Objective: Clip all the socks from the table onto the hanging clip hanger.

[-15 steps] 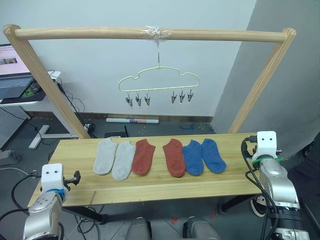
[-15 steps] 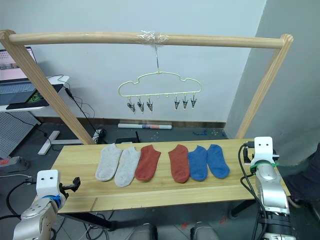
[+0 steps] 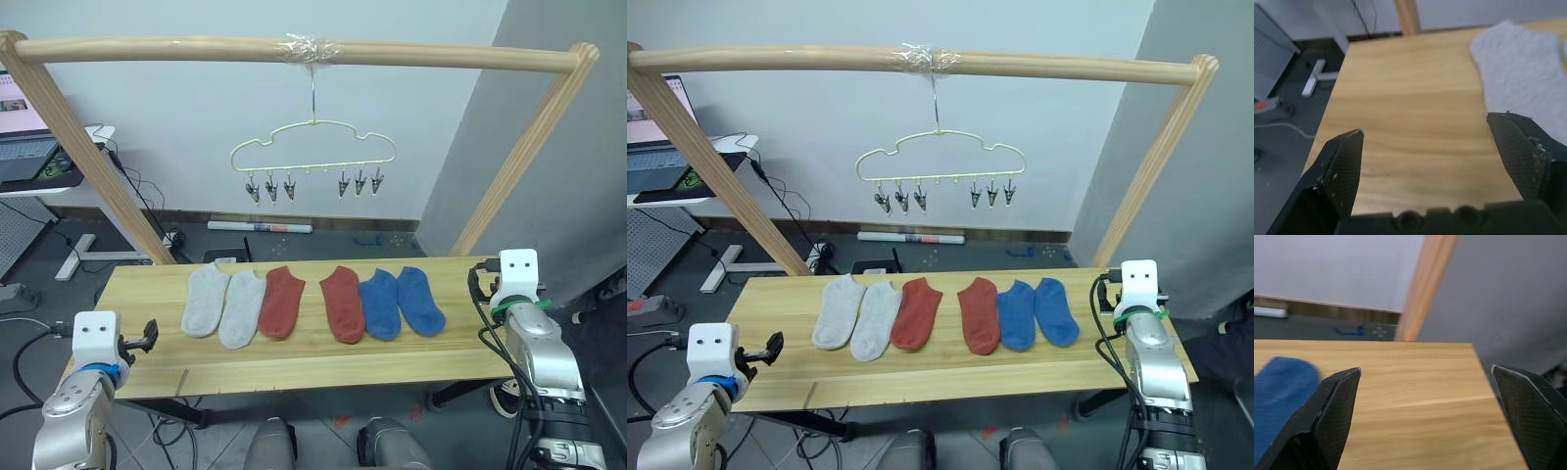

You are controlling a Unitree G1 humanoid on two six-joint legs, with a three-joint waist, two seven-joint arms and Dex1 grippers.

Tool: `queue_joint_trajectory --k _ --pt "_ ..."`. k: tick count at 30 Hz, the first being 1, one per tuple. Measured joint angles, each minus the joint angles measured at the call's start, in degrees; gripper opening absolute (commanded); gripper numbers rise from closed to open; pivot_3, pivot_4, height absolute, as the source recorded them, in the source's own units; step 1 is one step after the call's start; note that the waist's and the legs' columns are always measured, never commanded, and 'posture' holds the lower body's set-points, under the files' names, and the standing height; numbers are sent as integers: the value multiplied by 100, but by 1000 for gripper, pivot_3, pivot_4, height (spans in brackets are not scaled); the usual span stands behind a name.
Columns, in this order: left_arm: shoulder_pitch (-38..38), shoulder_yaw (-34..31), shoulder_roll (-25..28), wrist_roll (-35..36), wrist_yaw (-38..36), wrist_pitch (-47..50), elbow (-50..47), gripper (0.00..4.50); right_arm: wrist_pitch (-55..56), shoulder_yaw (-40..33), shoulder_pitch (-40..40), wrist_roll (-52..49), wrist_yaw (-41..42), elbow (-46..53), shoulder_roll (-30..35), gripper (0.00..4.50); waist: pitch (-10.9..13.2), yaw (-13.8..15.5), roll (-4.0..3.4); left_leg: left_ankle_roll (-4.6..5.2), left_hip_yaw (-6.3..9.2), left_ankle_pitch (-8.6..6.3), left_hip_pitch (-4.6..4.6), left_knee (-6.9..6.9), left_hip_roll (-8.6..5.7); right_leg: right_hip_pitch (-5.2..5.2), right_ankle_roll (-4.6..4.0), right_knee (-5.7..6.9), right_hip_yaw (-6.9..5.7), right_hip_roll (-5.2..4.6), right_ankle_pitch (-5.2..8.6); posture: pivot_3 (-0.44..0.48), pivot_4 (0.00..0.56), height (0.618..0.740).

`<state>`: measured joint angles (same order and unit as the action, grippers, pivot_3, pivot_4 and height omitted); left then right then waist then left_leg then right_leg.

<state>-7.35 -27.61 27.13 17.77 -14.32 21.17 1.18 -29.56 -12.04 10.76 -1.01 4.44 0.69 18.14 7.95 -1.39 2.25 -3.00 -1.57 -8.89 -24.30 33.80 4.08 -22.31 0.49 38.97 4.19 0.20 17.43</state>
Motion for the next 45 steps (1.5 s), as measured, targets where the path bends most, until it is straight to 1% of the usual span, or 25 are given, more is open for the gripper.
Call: queue_joint_trajectory --k 2,4,5,11,14,15,17,20,22,23,24,27,28,32,33,39,45 --pt "-5 -106 -55 215 -19 120 -312 4469 36 25 48 -51 164 -37 74 4500 42 8 1 0 -2 0 0 0 -1 0 1 0 -3 0 0 110 173 740" --pt "-4 -200 -73 447 -29 277 -609 4469 43 25 125 -110 332 -60 170 4500 100 8 0 1 -4 0 -2 1 -4 -1 2 -1 -3 1 0 110 173 740" --pt "-4 -230 -76 576 -35 363 -796 4469 45 20 157 -188 452 -62 224 4500 122 9 2 1 -4 0 -3 1 -7 -1 3 -1 -5 1 -1 117 189 740" --pt "50 -232 -3 1130 -282 786 -1827 4469 48 44 466 -570 1155 -14 468 4500 285 14 2 2 6 0 -10 1 -32 -3 13 -1 -5 5 1 107 216 740" --pt "276 -11 42 1225 -313 999 -2183 4469 44 138 707 -832 1647 86 607 4500 371 17 0 2 11 1 -17 2 -34 -5 27 -1 -7 11 -6 100 222 740" --pt "372 87 41 1246 -311 1048 -2268 4469 44 198 789 -922 1793 129 636 4500 376 18 -1 2 13 0 -18 2 -36 -5 54 -1 -8 15 -14 95 225 740" --pt "725 351 17 1255 -273 1141 -2355 4469 45 346 1006 -1043 2181 176 777 4500 411 20 -5 1 15 0 -24 2 -41 -7 63 -2 -8 26 -15 85 228 740" --pt "1442 817 -54 1167 -248 1136 -2295 4469 28 479 1389 -1513 2792 352 768 4500 471 38 -6 1 27 0 -37 9 -40 -10 71 -4 -13 42 -19 71 231 740" --pt "1673 986 -89 1125 -253 1112 -2249 4469 -24 569 1523 -1839 3058 626 688 4500 478 21 -6 -5 26 -5 -47 9 -37 -22 80 -4 -12 45 -22 65 232 740" --pt "1755 1022 -111 1113 -257 1087 -2180 4088 -90 597 1555 -1985 3177 741 671 4500 478 10 -5 -9 28 -12 -49 9 -37 -23 92 -4 -13 45 -22 65 232 740" --pt "1831 1046 -114 1090 -264 1071 -2071 3918 -164 638 1585 -2119 3274 821 668 4500 479 5 -4 -12 32 -17 -49 9 -37 -23 95 -4 -16 45 -24 57 231 740" --pt "2055 1161 -166 937 -270 919 -1760 3030 -376 794 1774 -2435 3450 977 561 4500 485 0 -5 -19 44 -22 -61 9 -36 -34 90 0 -23 48 -28 52 229 740" --pt "2134 1208 -182 890 -268 877 -1669 3030 -411 865 1847 -2511 3483 1048 520 4500 486 0 -4 -21 50 -23 -64 9 -36 -34 90 1 -25 48 -28 43 236 740" --pt "2493 1320 -294 690 -257 615 -1268 3030 -645 1111 2179 -2854 3618 1248 335 4500 506 -5 -4 -24 68 -25 -70 9 -37 -33 91 0 -36 50 -27 36 234 740" --pt "2582 1345 -352 640 -256 544 -1162 3030 -692 1139 2236 -2925 3643 1265 310 4500 506 -5 -4 -24 68 -26 -71 9 -38 -33 91 0 -40 49 -27 35 244 740" --pt "3118 1543 -635 348 -255 72 -554 3030 -712 1299 2632 -2960 3715 1234 186 4500 557 -6 -4 -24 77 -25 -75 14 -40 -31 92 0 -53 49 -27 24 257 740" --pt "3559 1618 -860 156 -209 -271 -119 3030 -631 1389 2687 -2932 3744 1126 143 4500 626 -9 -4 -24 83 -25 -78 15 -39 -31 93 2 -57 50 -29 16 275 740"
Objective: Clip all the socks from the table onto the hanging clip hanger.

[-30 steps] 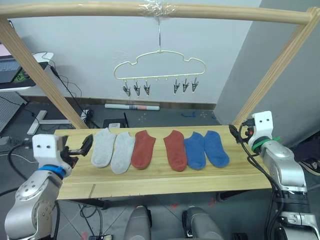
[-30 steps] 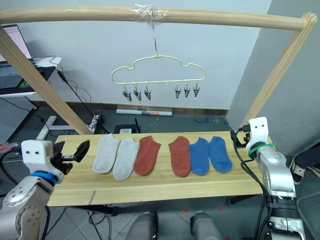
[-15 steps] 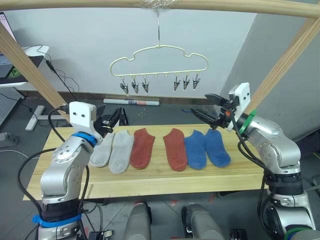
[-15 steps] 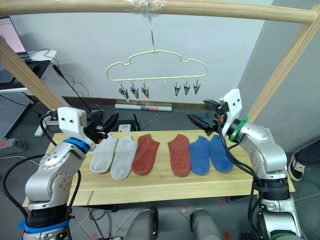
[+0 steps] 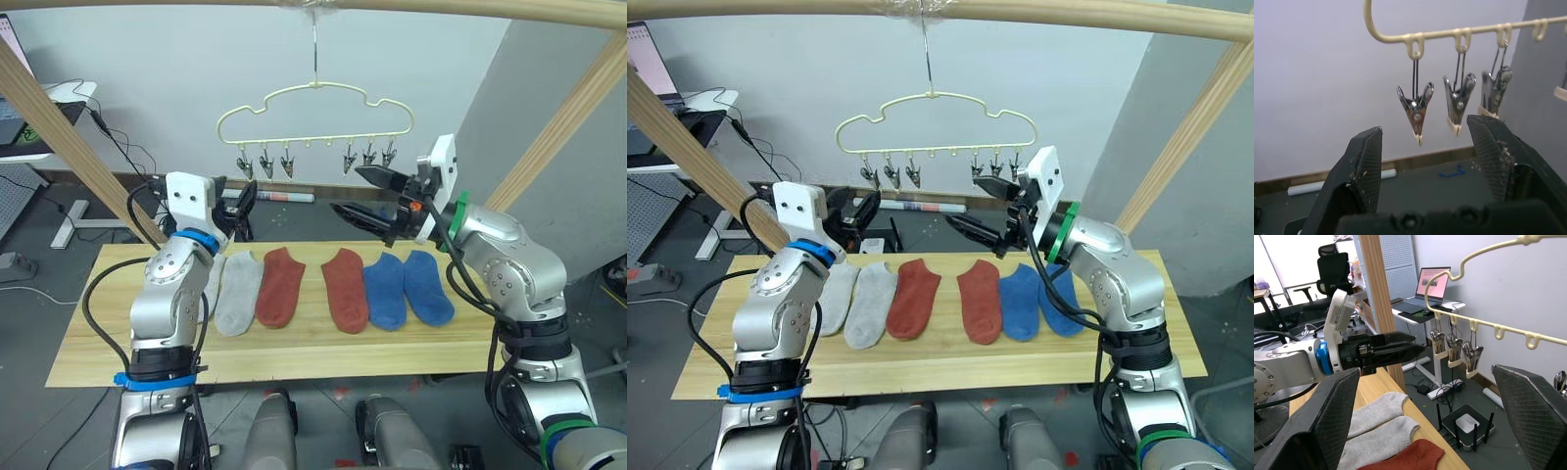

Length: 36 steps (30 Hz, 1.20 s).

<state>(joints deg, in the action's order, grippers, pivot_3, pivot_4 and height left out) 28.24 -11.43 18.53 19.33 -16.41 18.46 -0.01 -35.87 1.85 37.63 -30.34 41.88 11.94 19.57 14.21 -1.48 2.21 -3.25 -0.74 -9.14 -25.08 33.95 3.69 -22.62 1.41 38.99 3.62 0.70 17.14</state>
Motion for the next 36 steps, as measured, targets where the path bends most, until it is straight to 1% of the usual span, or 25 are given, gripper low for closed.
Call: queue_joint_trajectory --k 5,11,21,32,36 --pt "364 1 -93 -217 86 -380 432 3030 -9 16 16 -31 -25 43 -78 4500 34 0 0 -1 5 0 -5 0 0 -1 -1 0 -4 1 -1 9 285 740" --pt "408 0 -207 -326 133 -632 753 3030 -129 11 199 -245 -74 136 -196 4500 71 -16 -1 -1 10 0 -7 0 1 -3 -1 0 -9 1 -1 7 288 740" --pt "487 -10 -207 -422 192 -877 950 3030 -303 2 223 -313 -111 207 -193 4500 88 -15 -1 -2 12 0 -10 0 0 -3 0 0 -16 0 0 5 285 740" --pt "818 -10 -210 -467 188 -1136 1390 3030 -343 3 234 -376 -123 258 -175 4500 91 -15 -1 -2 16 1 -13 1 0 -3 0 -1 -23 0 0 1 278 740" --pt "855 -10 -210 -472 185 -1170 1409 3030 -352 -1 256 -418 -159 258 -176 4500 91 -16 -1 -2 15 1 -14 1 0 -4 0 -1 -22 0 0 1 278 740"
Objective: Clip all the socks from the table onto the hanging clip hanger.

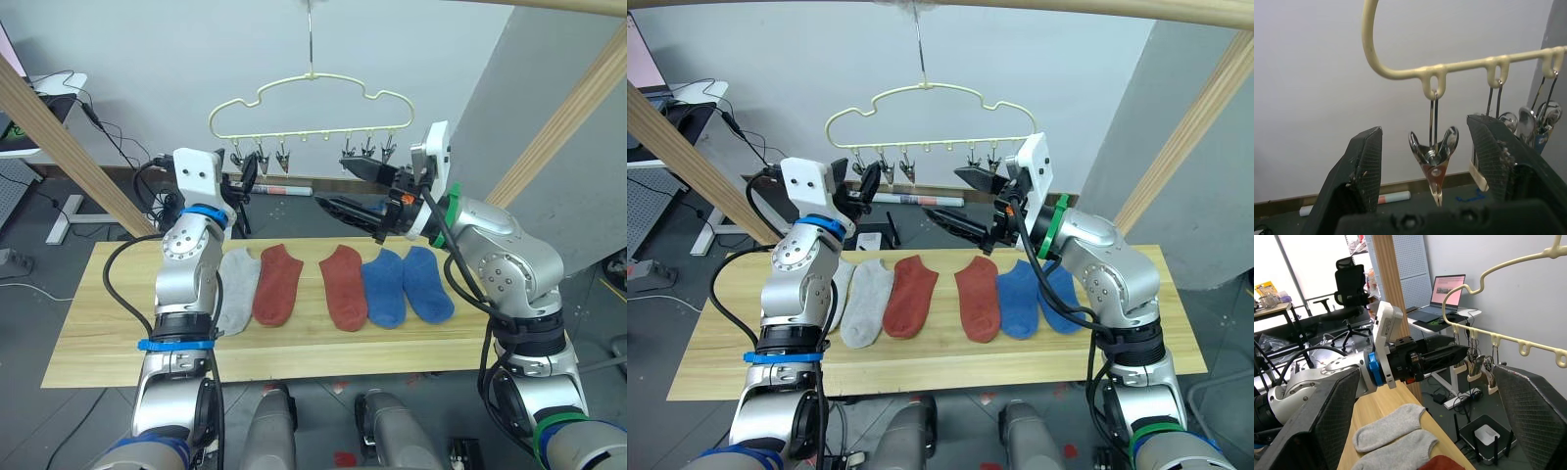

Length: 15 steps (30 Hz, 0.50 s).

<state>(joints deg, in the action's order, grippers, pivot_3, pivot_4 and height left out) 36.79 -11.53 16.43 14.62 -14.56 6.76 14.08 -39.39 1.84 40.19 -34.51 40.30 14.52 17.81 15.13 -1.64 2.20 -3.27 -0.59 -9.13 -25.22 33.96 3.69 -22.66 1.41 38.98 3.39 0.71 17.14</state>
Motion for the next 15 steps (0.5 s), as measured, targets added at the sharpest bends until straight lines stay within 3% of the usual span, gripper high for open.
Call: queue_joint_trajectory --k 6,9,15 --pt "0 1 4 -55 -9 -100 89 3030 -7 -3 110 -38 -46 0 -4 4500 0 0 0 0 1 0 0 0 0 0 0 0 -1 0 0 0 277 740" --pt "1 3 7 -73 -29 -122 153 2464 -10 -2 109 -48 -48 0 1 4500 0 0 0 0 1 0 -2 0 0 -1 0 0 -2 0 0 0 278 740" --pt "7 3 8 -85 -93 -218 191 651 -34 -2 105 -52 -59 0 18 4500 0 1 0 0 2 0 -3 0 0 -2 0 0 -3 0 0 2 276 740"
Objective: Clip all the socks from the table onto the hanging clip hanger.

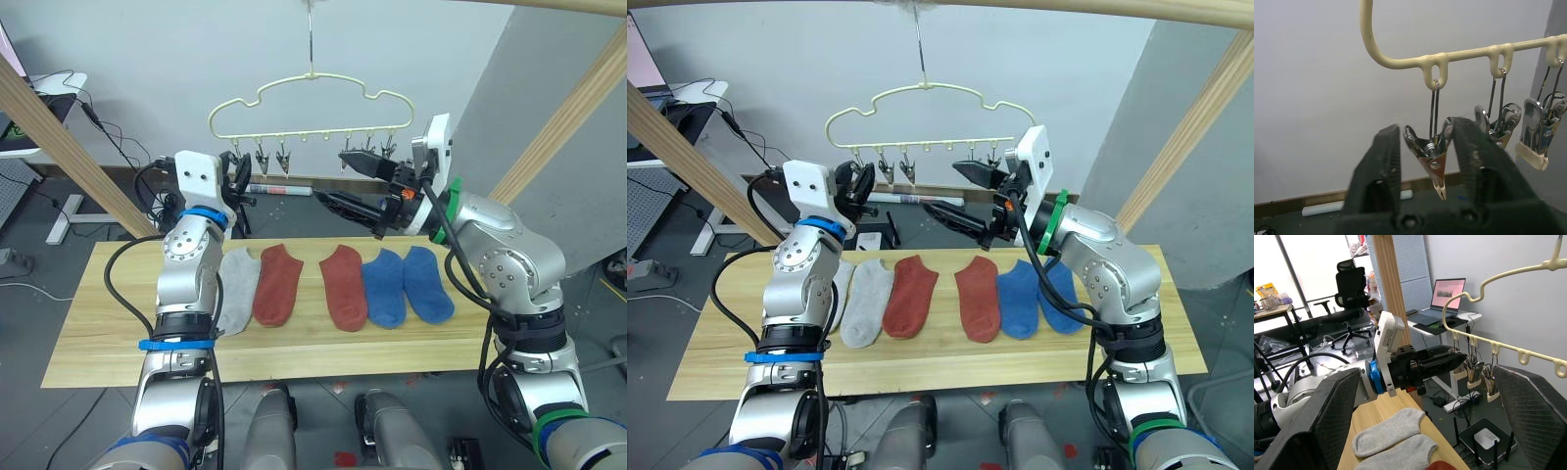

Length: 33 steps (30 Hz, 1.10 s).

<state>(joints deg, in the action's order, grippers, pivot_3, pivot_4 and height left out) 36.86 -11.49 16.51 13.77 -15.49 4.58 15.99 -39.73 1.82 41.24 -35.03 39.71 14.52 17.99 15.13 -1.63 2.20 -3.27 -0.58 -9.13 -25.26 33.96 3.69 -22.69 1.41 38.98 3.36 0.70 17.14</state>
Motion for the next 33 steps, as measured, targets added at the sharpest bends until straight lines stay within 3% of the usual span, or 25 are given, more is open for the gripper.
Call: queue_joint_trajectory --k 4,12,17,23,33 --pt "5 0 -1 -4 -5 -30 0 95 -25 -5 -2 -18 -17 0 -1 4500 0 0 0 0 0 0 0 0 0 0 0 0 0 0 0 2 274 740" --pt "47 11 19 -102 -8 -39 0 90 -62 -5 -54 -1 -42 1 70 4500 0 1 0 0 4 0 -5 0 0 -2 0 0 -5 0 0 18 266 740" --pt "67 103 208 -143 -80 232 -130 90 -85 227 -931 928 -577 -58 847 4500 0 48 0 -1 17 1 -20 3 -4 -6 3 -4 -21 -5 2 9 261 740" --pt "-84 107 310 -108 -151 683 -527 90 167 732 -1412 2348 -1067 -1401 1448 4500 0 -9 0 -7 7 6 -55 14 -2 -54 7 12 -9 -1 -3 -5 251 740" --pt "-474 125 205 -95 -84 817 -1049 90 817 1093 -1246 3184 -833 -3441 1368 4500 -1 -2 0 -7 -3 6 -55 14 -6 -53 9 8 3 -2 -5 26 263 740"
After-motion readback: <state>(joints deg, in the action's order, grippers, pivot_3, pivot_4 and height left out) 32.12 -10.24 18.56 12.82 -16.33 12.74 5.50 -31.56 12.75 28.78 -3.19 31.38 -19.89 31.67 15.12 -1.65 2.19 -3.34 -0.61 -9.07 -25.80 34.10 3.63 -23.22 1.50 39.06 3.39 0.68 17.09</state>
